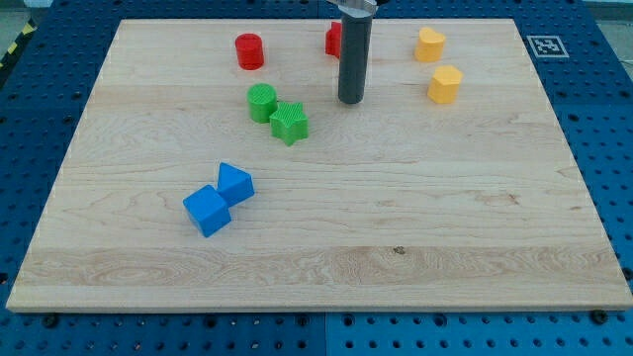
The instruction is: Move the red star to the right of the red circle
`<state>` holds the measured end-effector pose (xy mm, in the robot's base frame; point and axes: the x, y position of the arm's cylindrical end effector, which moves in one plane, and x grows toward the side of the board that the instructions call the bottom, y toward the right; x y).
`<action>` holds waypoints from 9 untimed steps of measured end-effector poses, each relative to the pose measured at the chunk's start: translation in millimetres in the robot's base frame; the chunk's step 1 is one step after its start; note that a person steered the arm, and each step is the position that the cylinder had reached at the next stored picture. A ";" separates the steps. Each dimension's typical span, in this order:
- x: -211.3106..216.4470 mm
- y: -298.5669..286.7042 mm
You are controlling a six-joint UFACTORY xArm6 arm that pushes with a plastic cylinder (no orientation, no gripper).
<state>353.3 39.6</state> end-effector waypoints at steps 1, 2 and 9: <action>-5.0 0.0; -9.5 0.0; -34.9 0.0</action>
<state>318.4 39.6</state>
